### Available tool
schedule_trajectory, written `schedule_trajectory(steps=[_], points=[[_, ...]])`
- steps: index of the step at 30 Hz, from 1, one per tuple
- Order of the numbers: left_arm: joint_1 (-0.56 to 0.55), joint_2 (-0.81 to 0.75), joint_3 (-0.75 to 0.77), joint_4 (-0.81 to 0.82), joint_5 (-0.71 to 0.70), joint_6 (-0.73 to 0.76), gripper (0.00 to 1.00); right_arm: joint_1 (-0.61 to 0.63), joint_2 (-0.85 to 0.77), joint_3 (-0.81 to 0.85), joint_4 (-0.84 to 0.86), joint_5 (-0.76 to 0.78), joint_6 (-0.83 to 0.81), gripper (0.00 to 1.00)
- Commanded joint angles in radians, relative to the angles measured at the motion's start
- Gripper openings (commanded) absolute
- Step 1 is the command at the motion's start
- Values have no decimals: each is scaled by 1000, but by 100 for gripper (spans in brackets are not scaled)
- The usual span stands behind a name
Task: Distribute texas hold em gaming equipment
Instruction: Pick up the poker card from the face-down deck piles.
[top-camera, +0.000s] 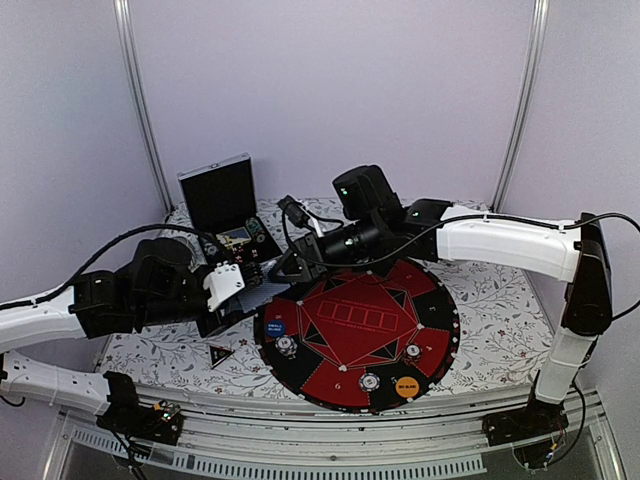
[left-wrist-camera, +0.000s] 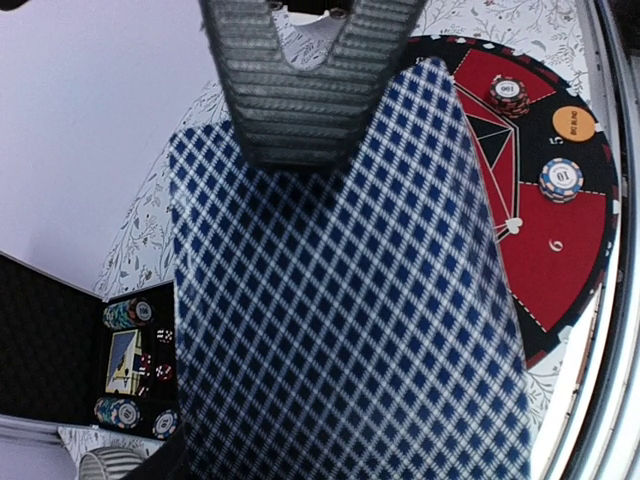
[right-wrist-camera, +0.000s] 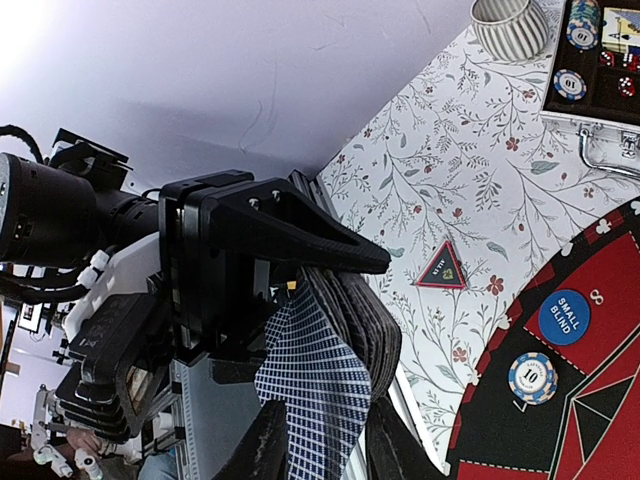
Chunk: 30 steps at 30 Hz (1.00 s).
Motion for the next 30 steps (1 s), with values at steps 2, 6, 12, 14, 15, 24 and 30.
schedule_trajectory(steps=[2,6,12,14,15,24,30], points=[[21,1,16,21,2,-15,57,-3,24,-8,20,-16,8,28],[24,1,13,21,4,-14,56,-4,26,-5,19,-21,7,13],[26,-5,5,19,12,-24,56,-10,2,-7,11,-4,3,3],[27,-4,-2,20,16,-31,56,-13,-12,-3,7,3,1,3],[27,-7,-6,21,16,-37,56,-14,-17,0,4,8,-1,2],[30,-24,-34,24,8,-54,56,-26,-59,9,-44,61,-33,2],[35,-26,-45,23,-1,-58,56,-32,-78,15,-45,78,-47,2]])
